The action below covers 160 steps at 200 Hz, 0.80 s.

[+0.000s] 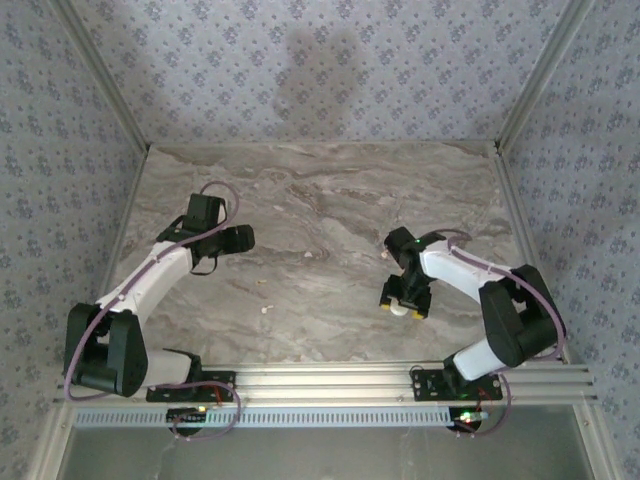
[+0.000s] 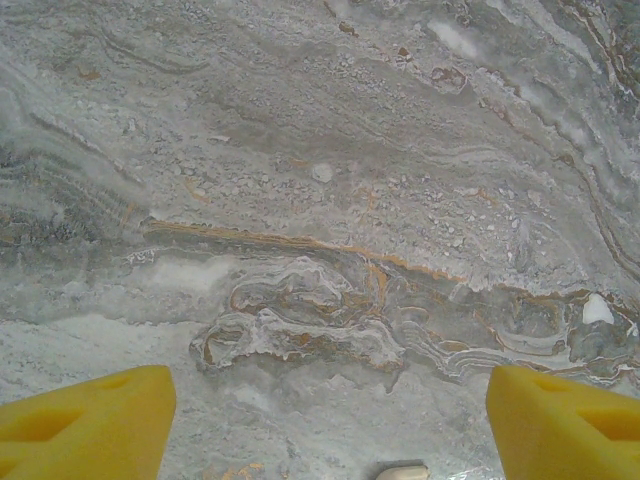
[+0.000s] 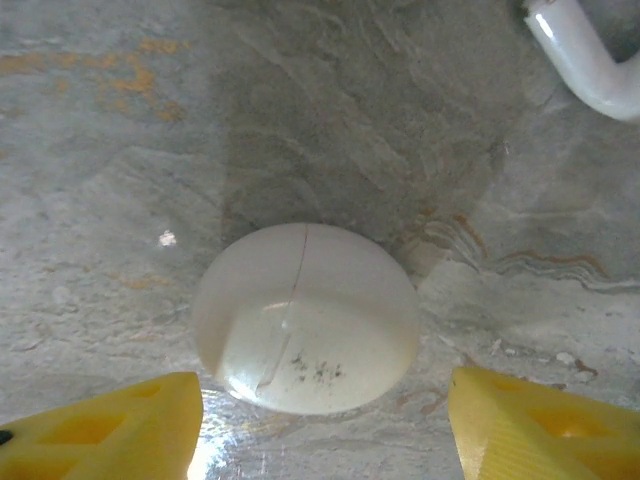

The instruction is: Insert wireless bluetooth earbuds into charging case

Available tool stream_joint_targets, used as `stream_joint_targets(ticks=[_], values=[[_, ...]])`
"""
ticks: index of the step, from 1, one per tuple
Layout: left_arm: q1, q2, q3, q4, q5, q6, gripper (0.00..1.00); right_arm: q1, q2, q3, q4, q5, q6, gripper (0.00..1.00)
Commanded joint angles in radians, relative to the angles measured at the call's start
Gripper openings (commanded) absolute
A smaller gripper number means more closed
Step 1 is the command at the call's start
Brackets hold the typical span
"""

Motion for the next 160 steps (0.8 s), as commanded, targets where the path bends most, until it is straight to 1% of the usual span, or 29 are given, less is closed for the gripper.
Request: stream_joint_targets(ticks=[1,25,61,83,114,134,160], values=[[-0.007,-0.001,0.003,-0.015,0.013,-0.009,0.81,0.002,0.015,-0.014,0.017,0.019,0.020,0.65],[-0.007,-0.003,0.003,-0.020,0.013,-0.009,0.80,0.000,0.021,-0.027,0.055,0.022,0.023,0.61],[-0.007,-0.006,0.006,-0.025,0.013,-0.006,0.79,-0.005,0.029,-0.033,0.087,0.027,0.014,0.62],[-0.007,-0.006,0.012,-0.026,0.016,-0.006,0.79,-0.010,0.035,-0.036,0.095,0.033,0.002,0.56],[-0.010,-0.013,0.017,-0.028,0.028,0.018,0.75,-0.016,0.019,-0.039,0.102,0.034,-0.016,0.48],[-0.019,-0.028,0.013,-0.007,0.056,0.050,0.73,-0.013,-0.016,-0.043,0.120,0.061,-0.023,0.45],[-0.042,-0.067,-0.014,0.053,0.093,0.097,0.70,-0.004,-0.083,-0.059,0.162,0.057,0.001,0.44]])
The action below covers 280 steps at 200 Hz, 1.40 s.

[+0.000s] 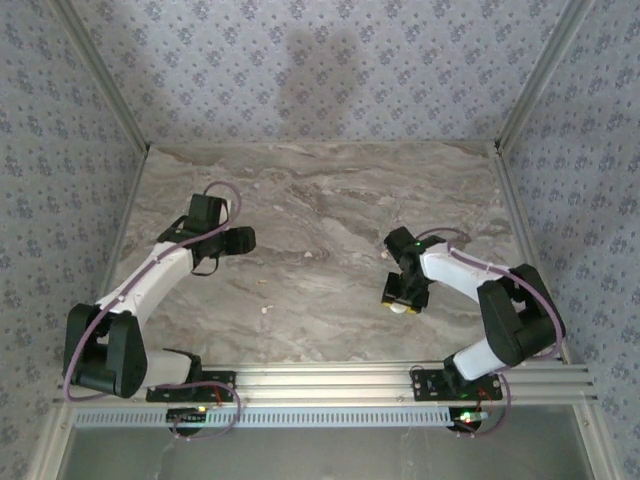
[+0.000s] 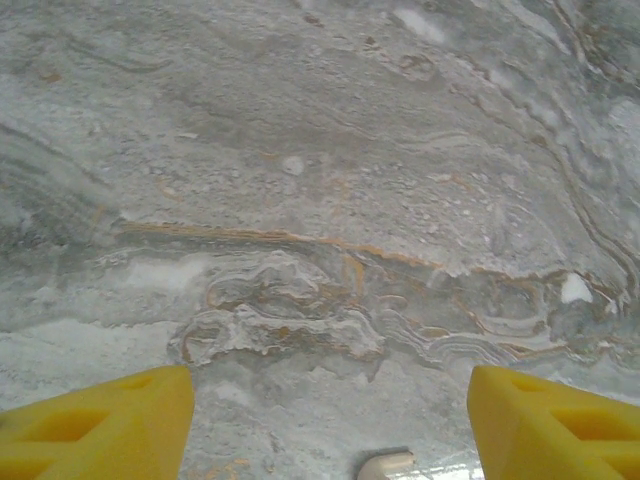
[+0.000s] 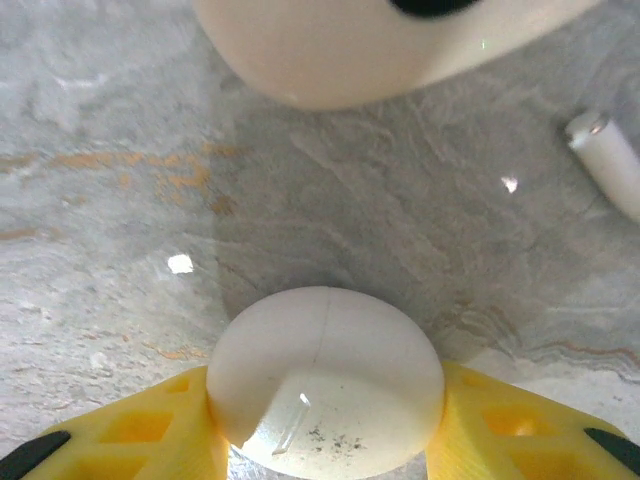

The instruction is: Insert wireless bluetooth earbuds into charging case

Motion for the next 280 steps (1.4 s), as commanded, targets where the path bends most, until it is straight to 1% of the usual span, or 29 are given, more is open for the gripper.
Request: stream_joint_targets(ticks=[1,30,35,65,77,96,111,127,159,201,225,245,280], values=[[-0.022,-0.059,-0.015,0.055,0.058,0.061,0.70,0.005,-0.068,-0.020,0.039,0.028,0.013,0.43],[-0.051,-0.100,-0.050,0.145,0.113,0.104,0.65,0.009,-0.172,-0.067,0.143,-0.036,0.041,0.42],[-0.058,-0.105,-0.054,0.162,0.120,0.111,0.65,0.008,-0.191,-0.077,0.182,-0.043,0.050,0.42],[-0.102,-0.136,-0.093,0.260,0.131,0.148,0.65,0.004,-0.306,-0.126,0.313,-0.077,0.124,0.42],[-0.121,-0.153,-0.129,0.324,0.146,0.155,0.65,0.002,-0.339,-0.142,0.360,-0.094,0.152,0.42],[-0.149,-0.192,-0.209,0.472,0.178,0.166,0.64,0.001,-0.369,-0.152,0.425,-0.128,0.184,0.42],[-0.173,-0.218,-0.275,0.598,0.203,0.177,0.64,-0.013,-0.368,-0.146,0.463,-0.181,0.192,0.42],[-0.197,-0.238,-0.323,0.689,0.210,0.194,0.64,-0.019,-0.361,-0.125,0.495,-0.222,0.199,0.42],[-0.223,-0.231,-0.349,0.777,0.243,0.196,0.64,-0.016,-0.331,-0.088,0.605,-0.286,0.243,0.42],[-0.276,-0.195,-0.391,0.934,0.275,0.193,0.63,0.040,-0.266,-0.041,0.764,-0.310,0.310,0.42],[-0.307,-0.176,-0.392,0.975,0.300,0.209,0.62,0.073,-0.233,-0.034,0.873,-0.313,0.356,0.42],[-0.326,-0.154,-0.381,0.992,0.342,0.232,0.62,0.093,-0.220,-0.034,0.944,-0.310,0.388,0.42],[-0.355,-0.137,-0.362,1.005,0.350,0.251,0.62,0.129,-0.212,-0.034,1.024,-0.297,0.431,0.42]])
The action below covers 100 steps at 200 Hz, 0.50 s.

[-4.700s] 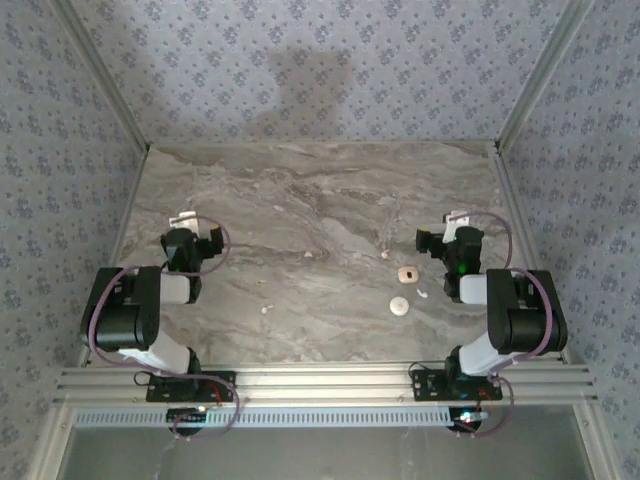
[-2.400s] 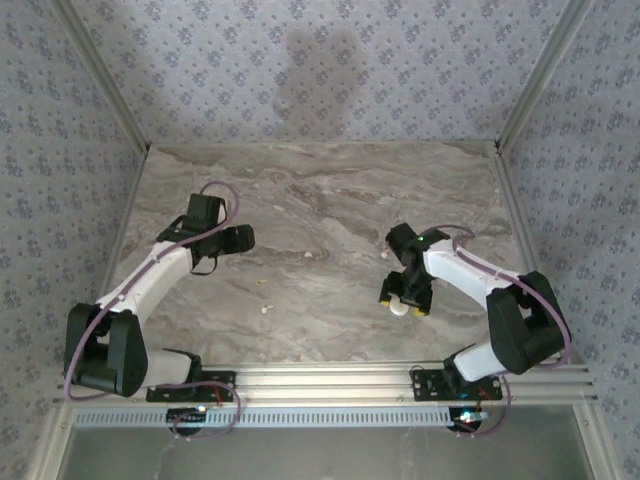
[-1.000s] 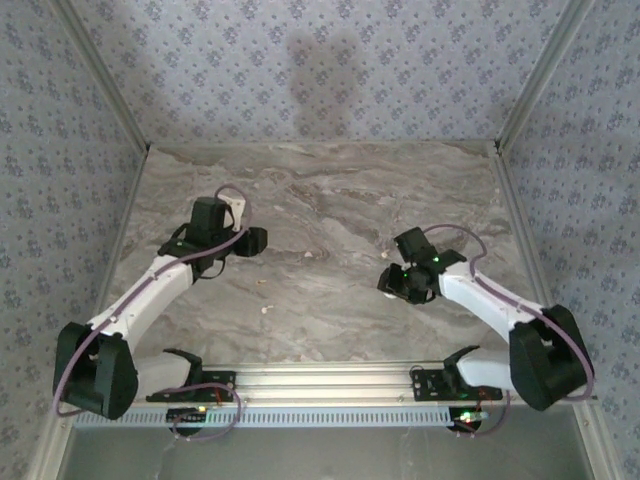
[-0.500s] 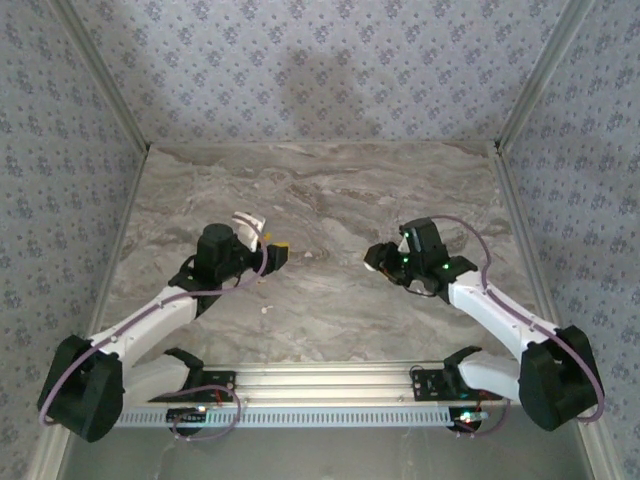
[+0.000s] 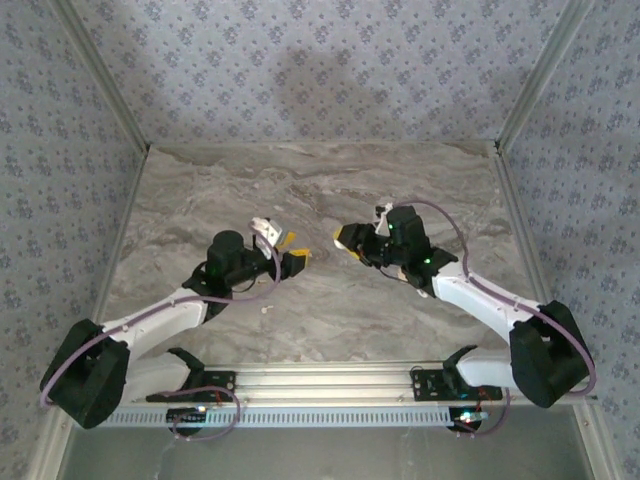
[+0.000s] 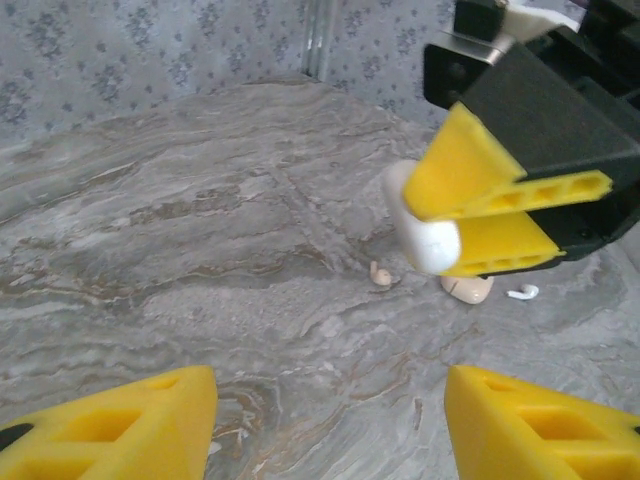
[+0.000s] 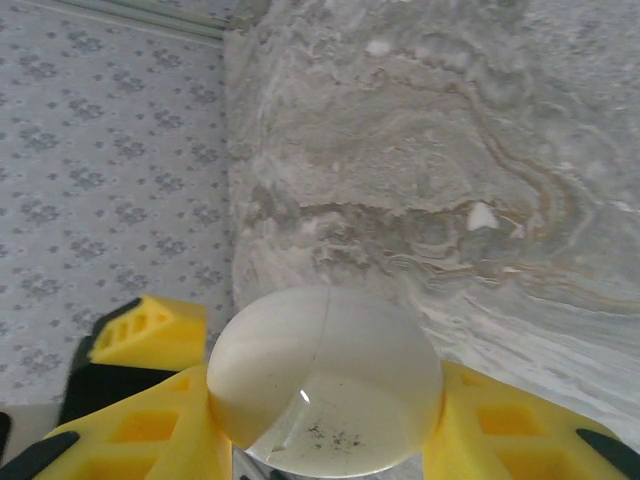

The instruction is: Insert wireless bluetooth earbuds into charging case

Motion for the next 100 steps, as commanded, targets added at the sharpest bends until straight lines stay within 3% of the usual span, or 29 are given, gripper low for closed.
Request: stream_joint_targets(ticks=[1,100], values=[[-0.019,0.011,0.034,0.061,0.041,0.035,0.62,0.025,0.005,0.029,0.108,0.000,0.054,0.42],[-0.057,0.035,0.065,0.116,-0.029,-0.004,0.61,0.126,0.055,0.059,0.187,-0.015,0.099,0.42]])
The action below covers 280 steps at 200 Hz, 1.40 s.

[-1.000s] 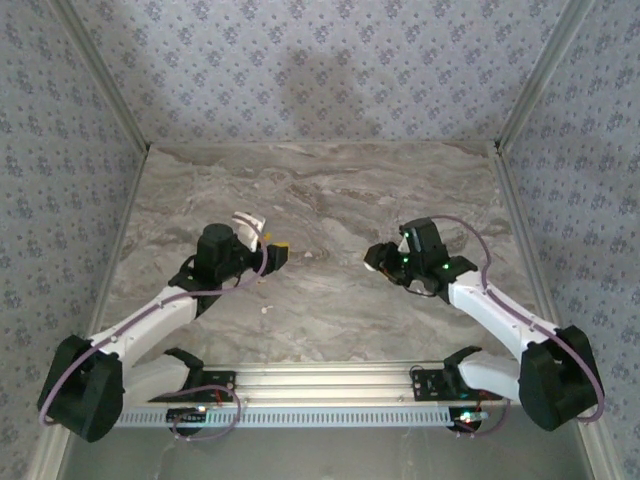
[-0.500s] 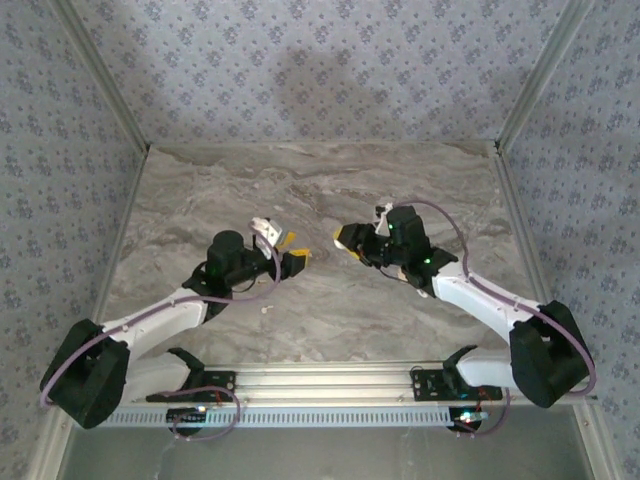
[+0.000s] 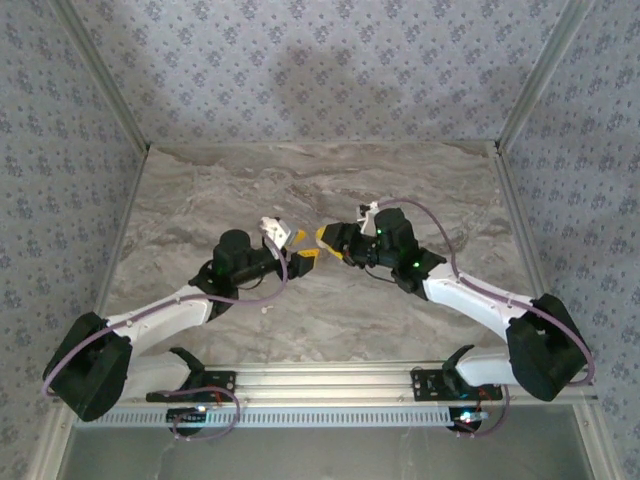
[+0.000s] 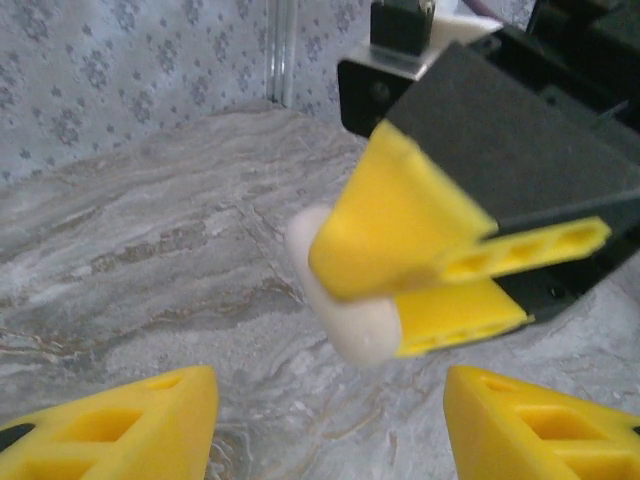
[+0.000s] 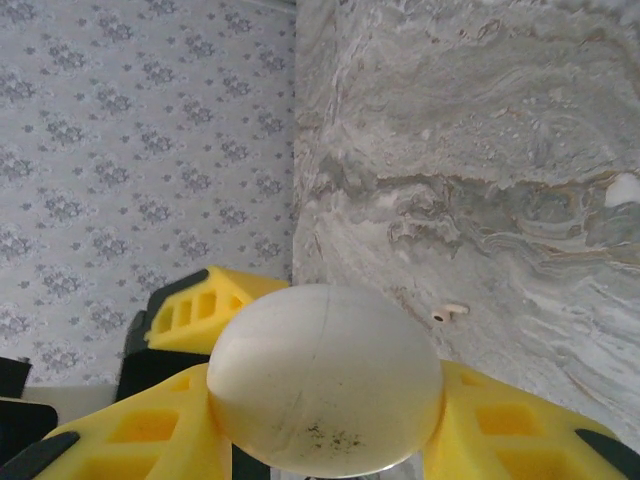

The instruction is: Insert wireless bluetooth earbuds into charging case

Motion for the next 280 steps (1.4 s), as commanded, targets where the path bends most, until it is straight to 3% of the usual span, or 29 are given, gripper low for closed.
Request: stream_joint_targets(ticks=[1,74,165,188,220,259,280], values=[[-0.007,0.005,0.031,0.062,-0.023,-0.021,0.61,0.023,0.017,0.040,0.053,-0.012,0.022,0.42],[-0.007,0.026,0.033,0.109,-0.021,-0.074,0.53,0.045,0.026,0.050,0.086,-0.020,0.036,0.42],[-0.007,0.025,0.066,0.038,0.027,-0.073,0.26,0.052,0.013,0.041,0.104,-0.017,0.040,0.42],[-0.007,0.020,0.071,0.006,0.030,-0.050,0.23,0.042,-0.020,0.031,0.051,-0.007,-0.005,0.46],[0.002,-0.005,0.099,-0.120,0.052,0.041,0.21,-0.009,-0.155,0.008,-0.131,0.035,-0.161,0.64],[0.016,-0.012,0.171,-0.318,0.120,0.187,0.20,-0.114,-0.310,0.068,-0.409,-0.025,-0.546,0.64],[0.016,0.002,0.222,-0.423,0.167,0.267,0.20,-0.168,-0.324,0.128,-0.523,-0.096,-0.796,0.59]])
